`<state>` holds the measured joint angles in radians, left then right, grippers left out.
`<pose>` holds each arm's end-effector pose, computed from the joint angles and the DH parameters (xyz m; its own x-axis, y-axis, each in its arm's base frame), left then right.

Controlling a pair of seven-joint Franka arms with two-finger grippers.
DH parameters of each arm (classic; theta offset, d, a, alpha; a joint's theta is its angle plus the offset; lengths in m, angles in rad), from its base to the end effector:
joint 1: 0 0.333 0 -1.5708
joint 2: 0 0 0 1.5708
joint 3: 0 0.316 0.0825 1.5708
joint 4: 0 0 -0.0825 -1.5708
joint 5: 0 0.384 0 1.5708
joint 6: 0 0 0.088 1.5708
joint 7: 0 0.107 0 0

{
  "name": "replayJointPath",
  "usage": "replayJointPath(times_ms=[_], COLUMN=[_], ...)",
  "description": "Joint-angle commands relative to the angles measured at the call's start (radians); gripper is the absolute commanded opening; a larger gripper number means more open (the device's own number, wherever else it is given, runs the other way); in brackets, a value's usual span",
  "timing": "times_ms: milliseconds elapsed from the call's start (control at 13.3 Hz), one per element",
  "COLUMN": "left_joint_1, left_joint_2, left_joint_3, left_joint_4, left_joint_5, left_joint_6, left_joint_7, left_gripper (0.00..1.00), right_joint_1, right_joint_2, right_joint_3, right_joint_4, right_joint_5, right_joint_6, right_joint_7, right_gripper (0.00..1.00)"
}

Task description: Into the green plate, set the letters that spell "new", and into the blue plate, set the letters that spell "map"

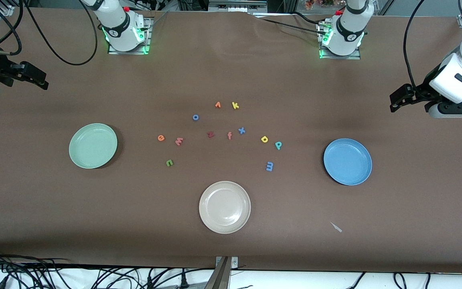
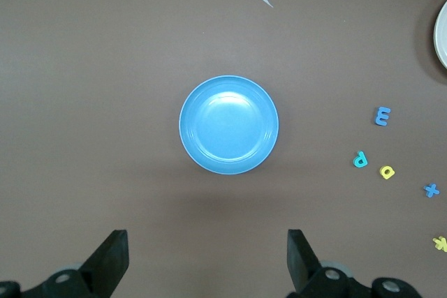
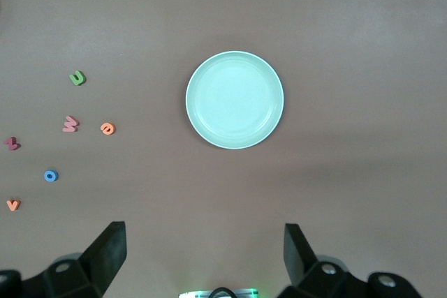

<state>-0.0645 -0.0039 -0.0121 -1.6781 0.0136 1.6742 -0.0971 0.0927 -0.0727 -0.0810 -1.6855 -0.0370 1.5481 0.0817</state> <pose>0.5582 -0.0415 0.5848 0.9998 0.0191 0.0013 0.0191 -0.9997 -0.0135 0.5275 0.0006 0.6079 0.9956 -0.0702 -0.0621 -0.0680 -0.9970 0.0363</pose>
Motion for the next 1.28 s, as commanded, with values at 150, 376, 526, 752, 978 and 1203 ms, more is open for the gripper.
replayJointPath(times_ms=[150,376,526,752,978,1203], left_joint_1=[-0.008,-0.009,-0.009,-0.009,-0.009,-0.009], left_joint_2=[-0.011,-0.011,-0.011,-0.011,-0.011,-0.011], left_joint_3=[0.009,0.009,0.009,-0.002,-0.009,-0.011], left_joint_4=[-0.011,-0.011,-0.011,-0.011,-0.011,-0.011], left_joint_5=[-0.012,-0.012,-0.011,-0.011,-0.011,-0.009], left_joint_6=[-0.004,-0.004,-0.004,-0.004,-0.007,-0.007], left_joint_7=[0.013,0.013,0.013,0.01,0.007,0.007], left_gripper=[1.0,1.0,1.0,1.0,1.0,1.0], right_joint_1=[-0.001,-0.001,-0.002,-0.002,-0.002,-0.001], right_joint_2=[-0.004,-0.006,-0.004,-0.004,-0.004,-0.004], right_joint_3=[-0.002,0.0,-0.002,-0.002,-0.002,-0.002], right_joint_4=[0.001,0.001,0.001,0.0,0.0,0.001], right_joint_5=[-0.001,-0.001,-0.001,-0.001,-0.001,-0.001], right_joint_6=[0.001,-0.003,-0.003,-0.003,0.0,-0.002], right_joint_7=[-0.016,-0.016,-0.019,-0.019,-0.019,-0.019], right_gripper=[1.0,1.0,1.0,1.0,1.0,1.0])
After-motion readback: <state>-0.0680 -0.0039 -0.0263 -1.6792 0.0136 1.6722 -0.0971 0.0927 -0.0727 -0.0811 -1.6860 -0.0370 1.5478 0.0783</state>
